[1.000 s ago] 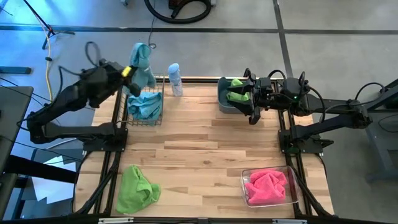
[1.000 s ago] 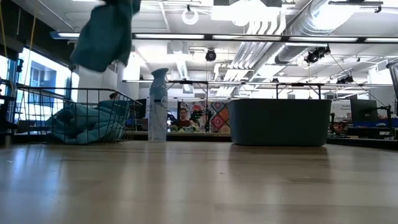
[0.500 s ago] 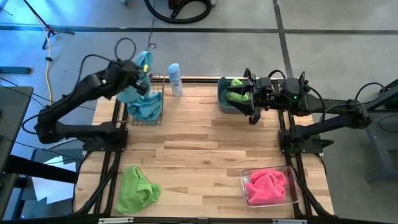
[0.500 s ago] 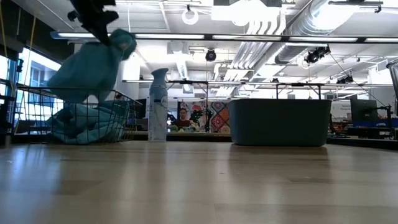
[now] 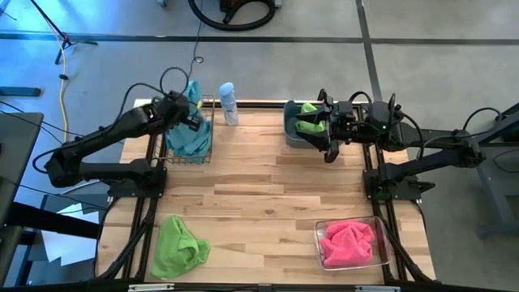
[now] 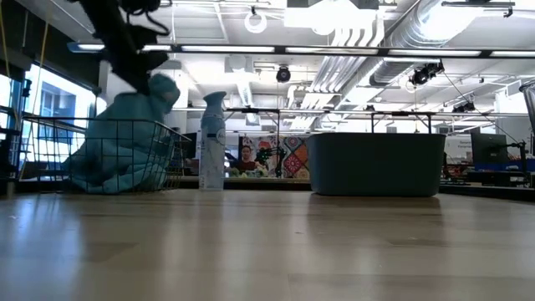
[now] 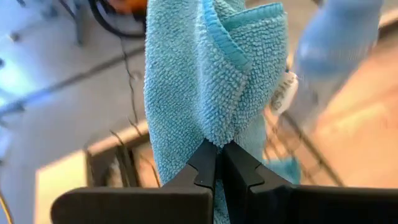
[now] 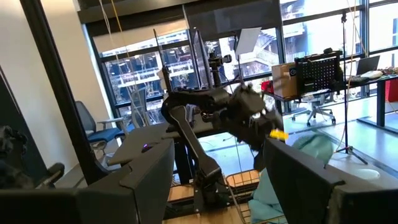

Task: Sort microfiber towel by color & place in baskets
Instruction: Put the blue towel into the wire basket

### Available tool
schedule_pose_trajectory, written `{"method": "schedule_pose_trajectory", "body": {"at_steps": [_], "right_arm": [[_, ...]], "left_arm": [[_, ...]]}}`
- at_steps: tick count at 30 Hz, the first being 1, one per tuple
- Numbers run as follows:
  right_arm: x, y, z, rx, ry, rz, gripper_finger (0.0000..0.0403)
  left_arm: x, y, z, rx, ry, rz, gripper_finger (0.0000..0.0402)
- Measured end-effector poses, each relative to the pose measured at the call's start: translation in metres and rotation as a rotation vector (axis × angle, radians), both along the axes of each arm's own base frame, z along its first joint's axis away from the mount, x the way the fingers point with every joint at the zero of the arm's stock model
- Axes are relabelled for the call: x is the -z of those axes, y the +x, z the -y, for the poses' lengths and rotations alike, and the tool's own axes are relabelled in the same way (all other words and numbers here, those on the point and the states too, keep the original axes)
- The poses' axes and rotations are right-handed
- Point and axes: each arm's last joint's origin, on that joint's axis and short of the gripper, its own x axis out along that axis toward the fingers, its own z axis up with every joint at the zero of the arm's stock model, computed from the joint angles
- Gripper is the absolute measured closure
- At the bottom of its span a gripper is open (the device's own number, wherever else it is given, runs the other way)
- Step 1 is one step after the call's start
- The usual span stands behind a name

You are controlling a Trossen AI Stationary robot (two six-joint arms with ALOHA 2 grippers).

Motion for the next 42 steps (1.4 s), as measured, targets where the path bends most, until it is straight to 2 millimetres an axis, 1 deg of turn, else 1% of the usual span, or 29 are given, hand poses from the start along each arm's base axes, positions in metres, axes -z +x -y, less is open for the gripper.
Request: {"method": "schedule_pose_trajectory", "body": {"at_steps": [5,8,11,15,19,22,28,35,42], "right_arm": [[0.001,0.000,0.000,0.000,0.001,-0.015,0.0160],[0.003,0.000,0.000,0.000,0.002,-0.034,0.0160],[0.006,0.001,0.000,0.000,0.003,-0.068,0.0160],[0.010,0.003,0.000,0.000,0.005,-0.096,0.0160],[0.011,0.004,0.000,0.000,0.005,-0.105,0.0160],[0.012,0.004,0.000,0.001,0.000,-0.114,0.0160],[0.012,0.004,0.000,0.000,-0.001,-0.115,0.0160],[0.014,0.005,0.000,-0.002,0.022,-0.127,0.0160],[0.014,0.005,0.000,-0.001,0.083,-0.129,0.0160]], "left_arm": [[0.036,-0.001,0.007,0.059,-0.161,0.023,0.0401],[0.050,-0.002,0.010,0.083,-0.235,0.013,0.0401],[0.054,-0.001,0.010,0.101,-0.282,0.014,0.0401],[0.052,-0.004,0.005,0.148,-0.391,-0.017,0.0401],[0.051,-0.008,-0.004,0.132,-0.492,-0.129,0.0401],[0.055,-0.007,-0.014,0.119,-0.545,-0.202,0.0401],[0.075,0.002,-0.032,0.140,-0.635,-0.322,0.0401],[0.103,0.017,-0.047,0.244,-0.678,-0.449,0.0401],[0.127,0.027,-0.057,0.307,-0.719,-0.529,0.0397]]}}
